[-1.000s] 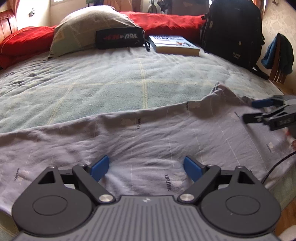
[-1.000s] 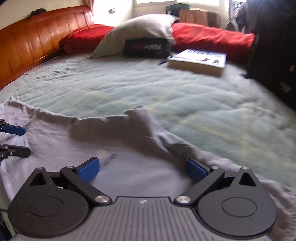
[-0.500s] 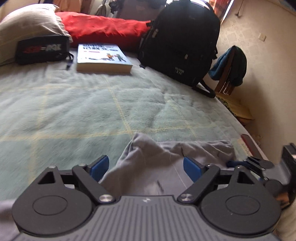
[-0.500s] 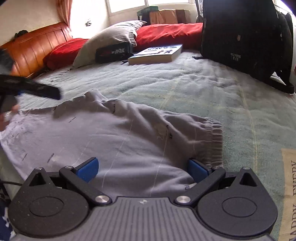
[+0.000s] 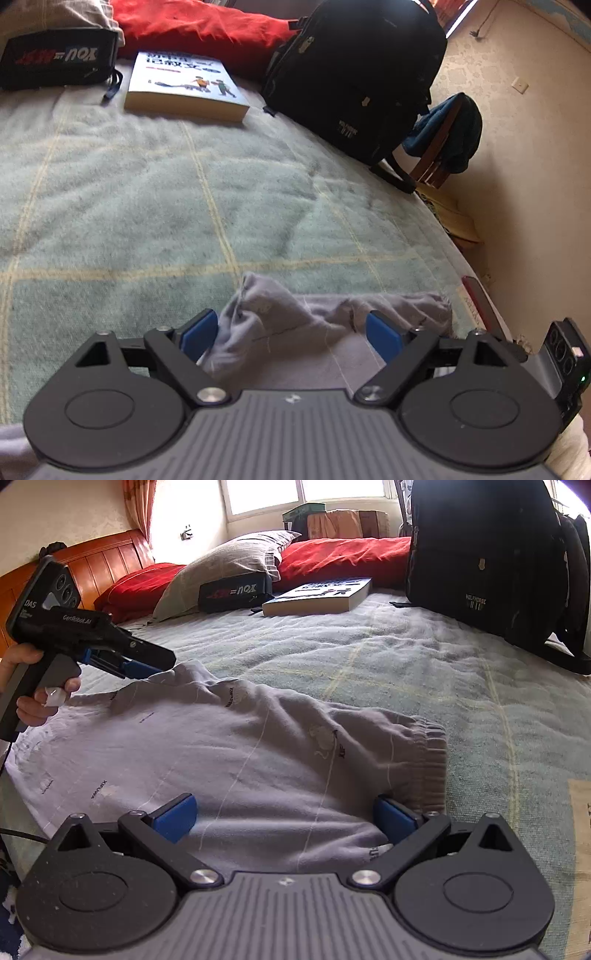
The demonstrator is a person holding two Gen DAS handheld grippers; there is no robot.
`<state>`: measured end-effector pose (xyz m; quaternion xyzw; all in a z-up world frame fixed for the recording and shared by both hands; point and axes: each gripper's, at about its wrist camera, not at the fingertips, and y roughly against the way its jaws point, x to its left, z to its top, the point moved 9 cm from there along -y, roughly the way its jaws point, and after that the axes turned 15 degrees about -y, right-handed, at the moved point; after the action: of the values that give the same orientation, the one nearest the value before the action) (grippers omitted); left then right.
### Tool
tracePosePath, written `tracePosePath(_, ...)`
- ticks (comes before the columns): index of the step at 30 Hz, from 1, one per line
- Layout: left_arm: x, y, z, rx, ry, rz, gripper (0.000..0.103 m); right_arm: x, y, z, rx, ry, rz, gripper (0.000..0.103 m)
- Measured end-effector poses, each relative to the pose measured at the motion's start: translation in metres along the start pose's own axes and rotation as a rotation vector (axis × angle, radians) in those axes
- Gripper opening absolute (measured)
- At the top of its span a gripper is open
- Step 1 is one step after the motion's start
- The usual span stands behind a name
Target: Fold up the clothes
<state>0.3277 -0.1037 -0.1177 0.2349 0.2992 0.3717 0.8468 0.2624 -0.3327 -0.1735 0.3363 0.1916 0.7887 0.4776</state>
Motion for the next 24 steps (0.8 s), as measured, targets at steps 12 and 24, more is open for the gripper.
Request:
tracePosePath(12,0.005,-0.016,0.007,0.080,0.083,-0.124,0.087,0.005,0.004,0.008,0.032,-0.029,-0.011,0.103)
tracePosePath(24,0.009,-0.023,0.014,0.107,0.150,-0.205,0.088,0.042,0.004,0.000,0.137,0.000,0.079,0.103)
